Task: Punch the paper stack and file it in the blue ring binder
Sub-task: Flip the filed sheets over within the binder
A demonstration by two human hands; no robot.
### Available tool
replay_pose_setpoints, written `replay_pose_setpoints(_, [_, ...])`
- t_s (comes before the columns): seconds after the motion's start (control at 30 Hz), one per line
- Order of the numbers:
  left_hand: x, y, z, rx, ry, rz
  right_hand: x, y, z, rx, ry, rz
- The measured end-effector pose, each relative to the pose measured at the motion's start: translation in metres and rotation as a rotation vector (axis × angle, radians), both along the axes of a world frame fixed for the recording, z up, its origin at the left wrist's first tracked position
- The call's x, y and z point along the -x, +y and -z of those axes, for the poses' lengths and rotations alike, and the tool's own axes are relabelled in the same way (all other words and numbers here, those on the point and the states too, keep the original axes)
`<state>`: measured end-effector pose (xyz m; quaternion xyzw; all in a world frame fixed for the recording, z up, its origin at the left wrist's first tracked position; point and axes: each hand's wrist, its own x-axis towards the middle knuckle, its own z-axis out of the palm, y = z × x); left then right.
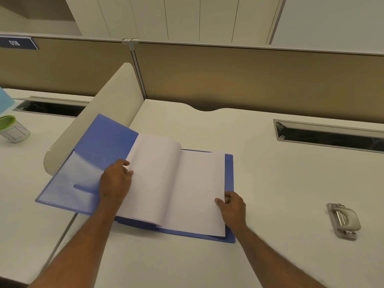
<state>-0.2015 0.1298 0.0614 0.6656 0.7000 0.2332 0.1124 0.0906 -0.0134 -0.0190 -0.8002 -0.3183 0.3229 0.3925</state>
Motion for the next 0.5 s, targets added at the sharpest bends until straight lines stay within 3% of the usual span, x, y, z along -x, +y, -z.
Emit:
replay_pose_setpoints(0.3, [0.008,0.01,0.015,-0.063,0.217,0.086,-0.002,0.001,-0.001,0.01,-0.015,-0.012])
replay_pose_setpoints(0.43, [-0.043,-0.008,0.008,-0.169,0.004,0.267,0.006,-0.004,-0.008,-0.09,0.015,0.002])
replay_pose_setpoints(0.5, [-0.087,-0.027,0.009,-0.059,-0.169,0.349,0.009,-0.008,-0.012,-0.156,0.055,0.024])
